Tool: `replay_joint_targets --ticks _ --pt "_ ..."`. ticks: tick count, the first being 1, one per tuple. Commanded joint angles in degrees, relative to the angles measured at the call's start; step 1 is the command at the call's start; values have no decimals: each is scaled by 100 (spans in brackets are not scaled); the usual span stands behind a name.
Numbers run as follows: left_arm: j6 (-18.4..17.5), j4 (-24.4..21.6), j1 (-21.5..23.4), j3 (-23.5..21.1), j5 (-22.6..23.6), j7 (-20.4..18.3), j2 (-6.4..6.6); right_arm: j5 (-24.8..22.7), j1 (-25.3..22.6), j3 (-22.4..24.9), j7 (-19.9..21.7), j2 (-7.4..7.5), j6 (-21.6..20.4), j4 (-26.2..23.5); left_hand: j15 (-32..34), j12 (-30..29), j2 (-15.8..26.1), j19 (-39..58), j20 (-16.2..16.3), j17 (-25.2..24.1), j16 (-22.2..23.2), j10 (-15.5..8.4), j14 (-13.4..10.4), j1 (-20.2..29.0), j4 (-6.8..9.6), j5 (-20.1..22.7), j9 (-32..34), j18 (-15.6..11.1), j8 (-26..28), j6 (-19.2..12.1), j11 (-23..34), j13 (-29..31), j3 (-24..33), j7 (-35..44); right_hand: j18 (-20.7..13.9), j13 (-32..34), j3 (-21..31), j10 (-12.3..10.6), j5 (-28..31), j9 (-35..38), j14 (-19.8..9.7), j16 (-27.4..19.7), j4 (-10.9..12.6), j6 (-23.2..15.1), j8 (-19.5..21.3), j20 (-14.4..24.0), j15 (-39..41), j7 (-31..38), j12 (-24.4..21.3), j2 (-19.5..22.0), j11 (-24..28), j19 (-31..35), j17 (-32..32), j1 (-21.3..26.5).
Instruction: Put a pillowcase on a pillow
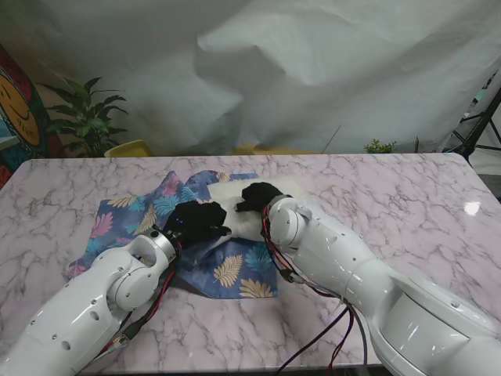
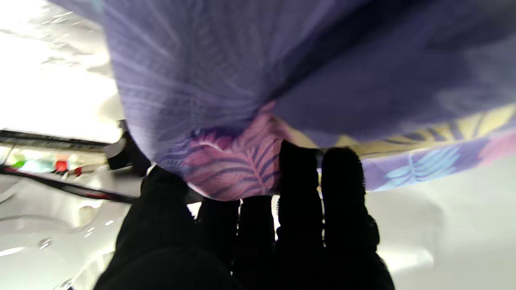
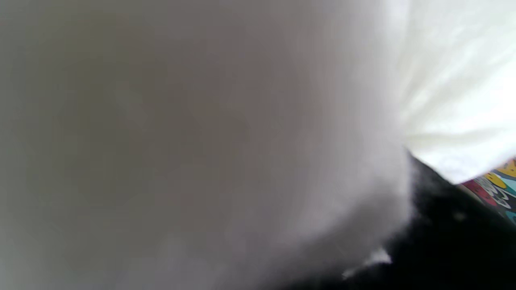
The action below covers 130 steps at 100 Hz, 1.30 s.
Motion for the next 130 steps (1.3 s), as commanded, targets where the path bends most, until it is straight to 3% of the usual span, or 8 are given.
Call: replay_joint_targets --ticks 1,21,45,67,94,104,111,130 --pt "101 -83 -35 29 84 -106 -38 -23 -160 9 24 67 14 -146 -434 -32 -38 -89 68 -82 -213 49 -84 218 184 187 -273 -95 -56 224 57 -274 177 69 -2279 13 398 -109 563 627 -86 67 359 511 152 120 546 224 18 472 782 1475 417 316" --pt "678 -109 -245 153 519 -202 -22 -362 -519 104 -161 421 -38 -929 -494 -57 -142 -198 53 -225 -247 38 -138 239 208 427 -224 -162 -191 210 19 -327 224 -79 -2255 13 353 -130 584 623 -50 57 360 412 140 124 546 166 3 429 789 1475 416 274" --pt "900 56 -409 314 353 -348 -39 -708 -1012 337 -447 704 50 -1855 -471 -45 -207 -194 83 -230 -234 36 -131 272 224 565 -165 -143 -218 361 35 -286 311 -153 -2218 10 334 -102 717 630 81 -30 385 361 -58 97 447 -2 -68 260 716 1475 408 193" --pt "912 106 -341 383 79 -292 -71 -527 -1175 468 -472 702 243 -2106 -439 -30 -237 -168 96 -167 -230 33 -131 263 232 628 -111 -145 -197 435 51 -215 373 -161 -2104 6 420 -73 947 632 142 -33 427 551 -145 171 556 -54 -54 98 893 1475 414 229" --pt "856 -215 27 325 -504 -131 -161 -173 -987 408 -420 490 482 -1768 -403 -17 -204 -129 114 -143 -225 71 -90 240 237 705 -47 -132 -181 545 68 -180 464 -167 -2093 3 435 -66 1006 628 154 -17 438 636 -89 268 608 -81 -51 91 965 1475 423 267" --pt "914 -308 99 296 -521 -167 -159 -133 -992 434 -425 487 444 -1738 -477 -91 -36 -149 101 -131 -280 147 12 7 220 421 46 -65 -109 123 -51 -160 324 -209 -2088 3 423 -68 1006 627 161 -18 439 633 -78 278 609 -89 -54 94 969 1475 423 271" --pt "910 -488 125 169 -281 -635 -73 -138 -1023 463 -424 513 397 -1742 -672 -269 -74 -334 44 -304 -346 241 40 -160 191 -45 -146 -58 -360 -188 -365 -374 179 -575 -2082 2 411 -70 998 626 163 -18 437 607 -66 284 610 -94 -56 96 971 1475 423 261" --pt "592 -806 232 -521 -48 -1313 34 -265 -1112 537 -354 650 273 -1818 -1635 -809 74 -1748 63 -1455 -643 630 252 -1147 133 -1543 -1495 40 -1961 -135 -1337 -1761 47 -3660 -2066 3 398 -97 988 625 176 -21 436 526 -26 286 615 -106 -57 109 982 1475 424 230"
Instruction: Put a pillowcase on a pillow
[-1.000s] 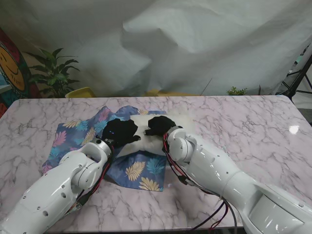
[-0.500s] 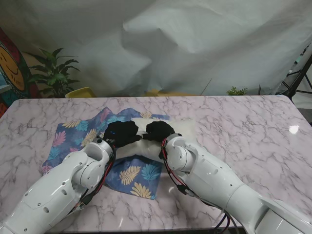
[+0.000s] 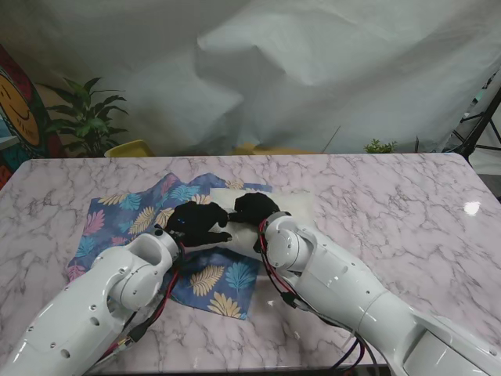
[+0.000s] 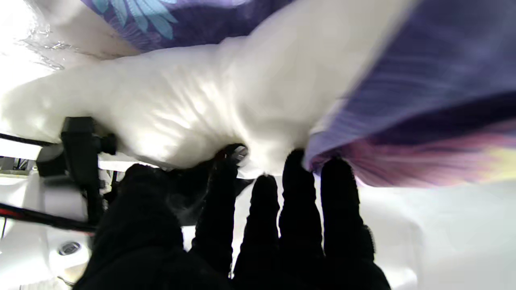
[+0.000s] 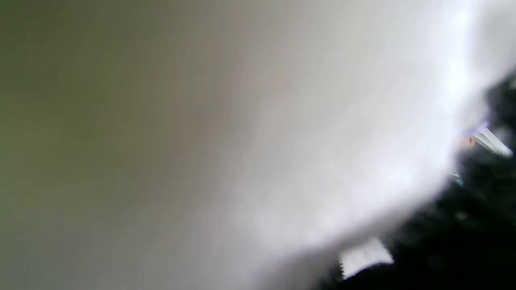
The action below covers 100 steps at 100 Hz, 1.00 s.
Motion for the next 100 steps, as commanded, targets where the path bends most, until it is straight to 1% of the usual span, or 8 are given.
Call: replay_joint_targets --ticks 1,11,23,36,51,71,82,100 --pt "138 -191 20 -248 -240 -96 131 -42 -80 35 11 77 -6 -11 -418 -192 243 -492 57 -448 -167 240 237 -354 69 -470 -599 161 -438 78 -334 -553 -174 -856 -2066 -54 393 -109 698 417 139 -21 373 318 120 105 605 252 54 221 880 1475 382 218" --pt "297 -589 353 -804 -275 -336 137 -49 -139 107 12 119 7 -74 -793 -468 252 -1252 47 -1023 -364 404 376 -717 33 -822 -1190 212 -734 318 -870 -1288 -205 -1723 -2069 -54 405 -111 708 417 139 -18 375 328 128 111 616 247 59 215 893 1475 384 213" --pt "805 -1252 956 -1536 -366 -764 136 -56 -182 131 36 153 23 -157 -725 -248 291 -1435 180 -1107 -282 522 402 -894 -13 -457 -1238 219 -579 437 -882 -1364 -244 -1804 -2066 -55 414 -102 725 417 148 -14 375 332 138 123 629 247 63 211 906 1475 386 205" --pt "1054 -1743 1426 -2224 -594 -1752 222 -22 -145 71 23 101 11 -127 -634 50 499 -1523 341 -1181 -82 626 448 -1305 -124 211 -1152 262 -232 314 -706 -1419 -320 -1474 -2071 -56 428 -109 740 415 146 -10 378 334 156 144 641 238 69 212 922 1475 389 195" --pt "934 -1672 1376 -2433 -744 -2844 386 57 6 -102 -30 -55 -145 111 -583 129 686 -1593 527 -1168 128 587 449 -1847 -165 564 -1003 233 -482 424 -766 -1373 -341 -1854 -2073 -56 429 -117 742 415 140 -10 377 320 173 155 641 235 70 221 926 1475 390 189" --pt "672 -982 980 -1988 -631 -2622 391 22 112 -305 -21 -146 -381 282 -515 242 625 -1663 626 -1170 336 493 319 -2253 -188 487 -1102 220 -885 887 -716 -1466 -353 -2410 -2077 -55 425 -136 739 413 136 -10 376 301 195 163 642 224 70 228 926 1475 390 169" --pt "553 -626 881 -1706 -538 -2041 344 -54 107 -346 -6 -122 -444 248 -451 290 645 -1563 694 -1024 390 475 289 -2375 -200 322 -1071 234 -916 941 -652 -1368 -364 -2508 -2077 -55 423 -139 735 413 136 -10 375 283 204 165 642 222 71 241 925 1475 390 157" --pt "450 -306 893 -1429 -709 -1492 296 -132 92 -339 -17 -76 -486 153 -313 352 444 -1323 816 -900 505 488 333 -1825 -107 628 -881 316 -748 825 -548 -1178 -284 -2233 -2077 -55 419 -139 729 414 136 -10 375 267 214 167 642 216 71 253 925 1475 390 148"
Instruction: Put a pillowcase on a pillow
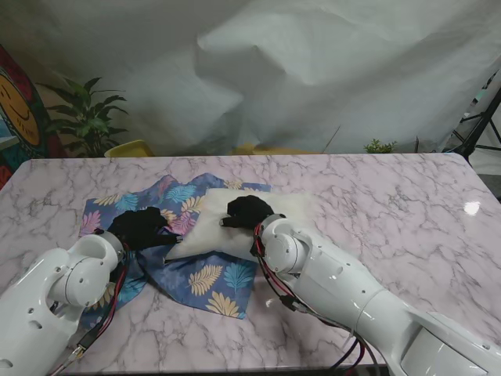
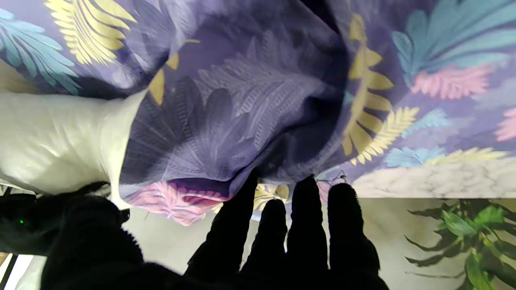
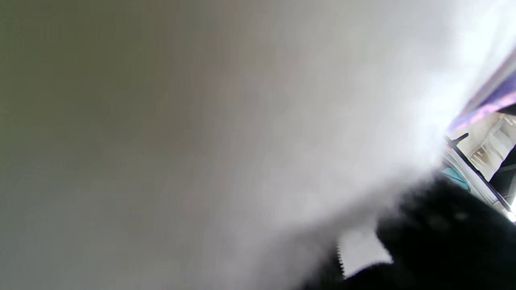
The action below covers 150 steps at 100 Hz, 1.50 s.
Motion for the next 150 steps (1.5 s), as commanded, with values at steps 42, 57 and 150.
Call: replay_joint_targets --ticks 42,57,150 --pt "723 82 333 278 -38 892 -232 -3 56 -62 71 -42 -115 42 1363 531 -1420 1880 197 850 686 -312 -136 2662 160 1049 1501 71 516 -1216 1207 1326 488 3305 -2077 -56 379 -149 664 398 134 -13 220 241 145 78 557 222 92 258 802 1468 388 144" --pt "733 -8 397 232 -138 908 -242 64 132 -101 130 -89 -176 182 1331 516 -1619 1960 113 881 614 -448 -144 3103 190 1158 1630 23 399 -1571 1299 1385 772 3919 -2077 -56 377 -153 659 398 136 -15 221 239 147 78 553 220 91 261 797 1468 388 148" --pt "841 -76 259 782 1582 782 -173 78 167 -77 219 -43 -138 57 1023 463 -1368 2042 130 1158 390 -470 -16 3047 130 753 1625 -80 1098 -1273 1212 1479 649 4185 -2065 -56 357 -165 635 398 144 -26 219 218 157 52 533 220 93 299 786 1468 383 144"
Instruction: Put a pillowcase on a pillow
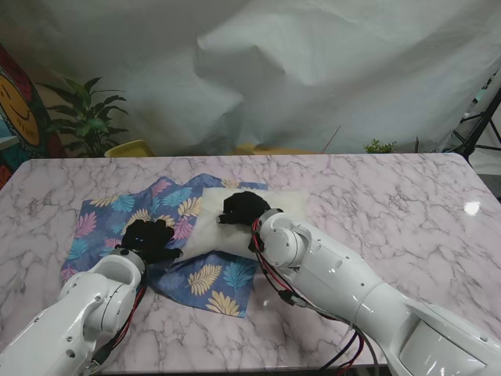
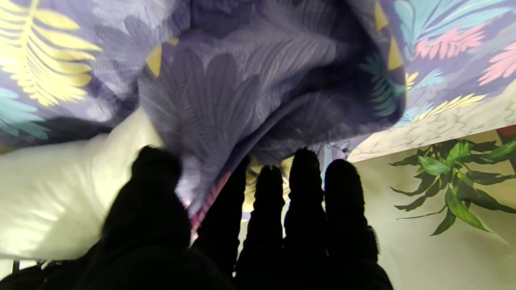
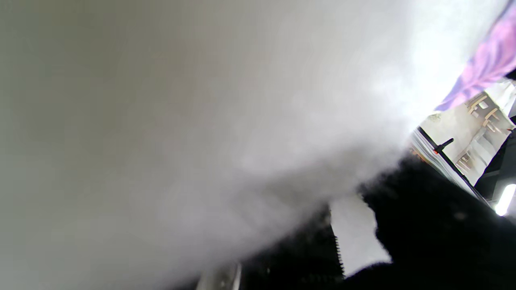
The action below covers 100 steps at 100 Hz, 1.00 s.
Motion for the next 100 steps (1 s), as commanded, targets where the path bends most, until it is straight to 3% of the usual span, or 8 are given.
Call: replay_joint_targets --ticks 1,13,20,29,43,62,78,100 --pt "62 -32 29 11 -146 -64 -65 3 -27 10 28 -10 38 -38 207 35 -258 300 -76 107 51 -235 -39 673 66 188 188 -85 -231 -689 137 170 318 502 -2065 -56 302 -165 628 396 141 -26 215 218 67 44 532 211 94 297 785 1467 382 139" --pt "123 -201 150 -89 -544 -77 -88 9 -9 -1 57 -14 58 -3 191 16 -288 330 -131 41 18 -231 -45 927 95 131 108 -120 -197 -795 167 85 407 789 -2062 -56 300 -165 628 396 142 -27 216 218 67 38 530 211 94 300 785 1467 382 137" --pt "144 -263 200 -130 -769 -15 -104 15 5 -12 62 -27 57 31 168 53 -527 305 -187 14 -25 -220 -47 753 184 227 45 -110 -78 -722 235 45 895 791 -2062 -55 296 -167 624 395 142 -28 214 215 66 35 530 210 94 294 783 1467 382 132" --pt "121 -248 207 -144 -847 158 -123 27 9 -15 49 -41 46 49 -15 96 -983 188 -264 -36 -227 -202 -9 221 145 416 -11 -72 102 -560 283 -33 2095 802 -2061 -55 300 -170 620 395 142 -28 215 217 68 33 530 214 94 296 780 1467 382 139" --pt "137 -278 239 -138 -1080 299 -149 31 24 -29 39 -59 42 63 -132 92 -1244 34 -334 -111 -374 -156 8 -71 193 546 -142 -77 266 -342 286 -161 2852 852 -2061 -56 298 -177 617 395 142 -29 214 218 67 30 530 217 92 295 774 1467 382 140" --pt "266 -439 364 -74 -1018 628 -194 246 28 5 57 -146 211 83 -220 91 -1424 -157 -377 -316 -431 -150 4 -190 161 730 -296 -91 269 -258 265 -357 3195 867 -2061 -56 330 -180 633 396 142 -29 222 291 68 28 530 230 95 304 777 1467 382 174" --pt "589 -493 386 146 -962 1099 -260 646 -4 123 -34 -320 555 76 -216 96 -1576 -221 -346 -376 -448 -146 12 -304 156 819 -334 -66 244 -67 291 -401 3566 939 -2044 -55 353 -150 629 398 147 -31 227 416 105 17 539 256 94 357 787 1467 382 249" --pt "546 -583 399 275 -949 1084 -256 978 -27 353 -281 -445 1059 -43 -230 97 -1653 -314 -370 -446 -463 -205 -14 -306 154 895 -342 -61 249 105 317 -426 3730 975 -2031 -56 328 -134 619 401 160 -29 240 564 188 28 562 263 82 421 794 1467 386 357"
